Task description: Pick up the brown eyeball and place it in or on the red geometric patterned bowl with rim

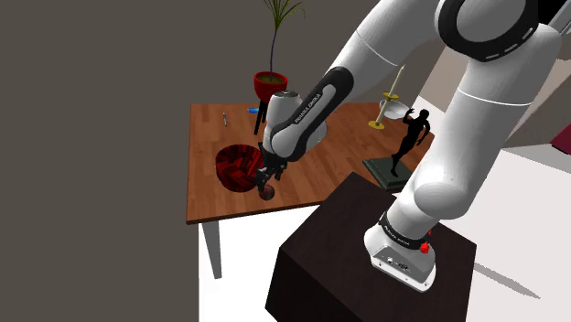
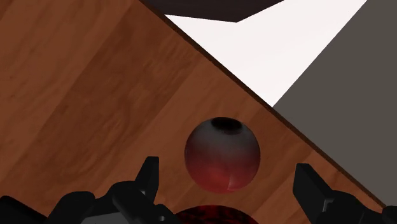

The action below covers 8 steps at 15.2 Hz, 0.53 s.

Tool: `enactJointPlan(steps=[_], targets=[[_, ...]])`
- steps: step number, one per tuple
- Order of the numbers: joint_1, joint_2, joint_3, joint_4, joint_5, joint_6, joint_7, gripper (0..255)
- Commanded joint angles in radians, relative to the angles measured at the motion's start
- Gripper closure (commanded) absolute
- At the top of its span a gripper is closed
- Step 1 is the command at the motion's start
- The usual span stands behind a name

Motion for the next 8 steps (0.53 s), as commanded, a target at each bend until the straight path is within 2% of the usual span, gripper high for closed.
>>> enactJointPlan(steps=[1, 5, 8], targets=[[0.002, 0.040, 0.000, 0.002, -0.001, 0.039, 0.000, 0], [0.008, 0.106, -0.003, 0.010, -0.006, 0.097, 0.003, 0], [0.009, 0.116, -0.003, 0.012, -0.007, 0.105, 0.004, 0]])
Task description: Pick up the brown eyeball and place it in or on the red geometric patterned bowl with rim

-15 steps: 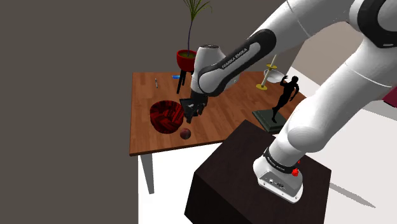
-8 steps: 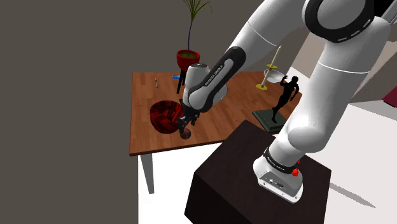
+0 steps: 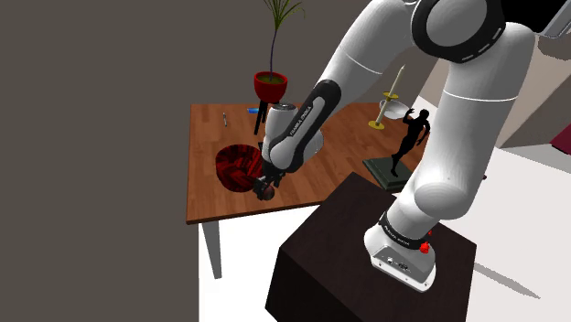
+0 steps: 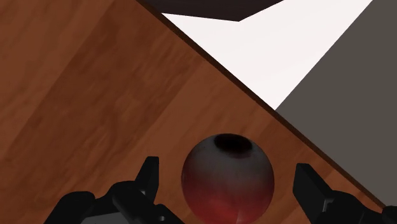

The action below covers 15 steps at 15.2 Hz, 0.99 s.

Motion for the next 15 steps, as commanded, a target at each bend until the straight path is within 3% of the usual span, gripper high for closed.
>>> enactJointPlan(steps=[1, 5, 6, 15], targets=[[0.001, 0.004, 0.000, 0.001, -0.001, 0.003, 0.001, 0], [0.001, 0.004, 0.000, 0.001, -0.001, 0.003, 0.000, 0], [0.001, 0.004, 0.000, 0.001, -0.001, 0.003, 0.000, 255], [0.001, 0.004, 0.000, 0.001, -0.001, 0.003, 0.001, 255]])
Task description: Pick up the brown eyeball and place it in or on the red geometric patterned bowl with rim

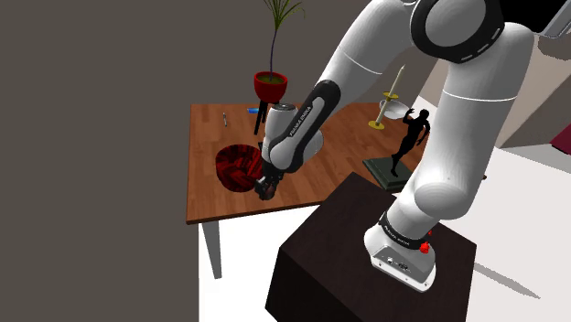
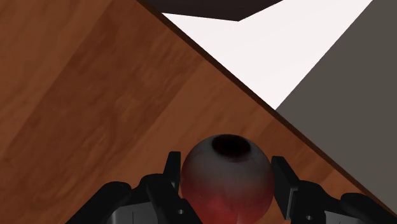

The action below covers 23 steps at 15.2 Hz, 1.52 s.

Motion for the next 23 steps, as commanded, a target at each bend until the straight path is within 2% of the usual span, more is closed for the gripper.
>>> enactJointPlan(steps=[1, 23], targets=[[-0.001, -0.017, 0.001, -0.003, 0.001, -0.014, 0.001, 255], [-0.010, -0.348, 0.006, 0.001, 0.017, -0.348, 0.015, 255]])
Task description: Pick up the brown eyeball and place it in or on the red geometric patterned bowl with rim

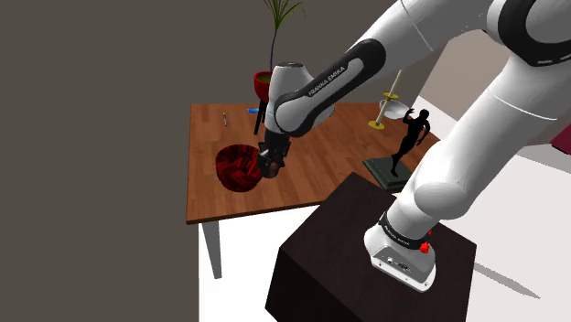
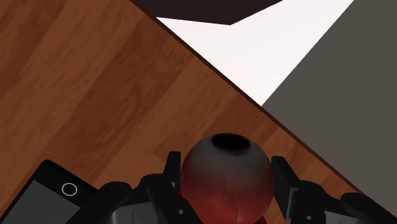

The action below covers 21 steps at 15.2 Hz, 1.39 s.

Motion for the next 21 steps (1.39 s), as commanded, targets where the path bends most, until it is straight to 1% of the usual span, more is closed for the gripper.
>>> enactJointPlan(steps=[1, 9, 10, 14, 18, 20, 21], targets=[[0.000, -0.025, 0.000, 0.007, 0.000, -0.032, 0.003, 255], [-0.002, -0.116, -0.006, 0.040, -0.003, -0.157, 0.011, 255], [-0.002, -0.120, -0.006, 0.042, -0.003, -0.162, 0.012, 255], [-0.022, 0.027, -0.015, 0.208, -0.045, -0.182, 0.017, 255], [-0.033, 0.169, -0.026, 0.386, -0.082, -0.220, 0.024, 255], [-0.035, 0.239, -0.031, 0.481, -0.099, -0.246, 0.028, 255], [-0.036, 0.294, -0.035, 0.558, -0.110, -0.269, 0.030, 255]])
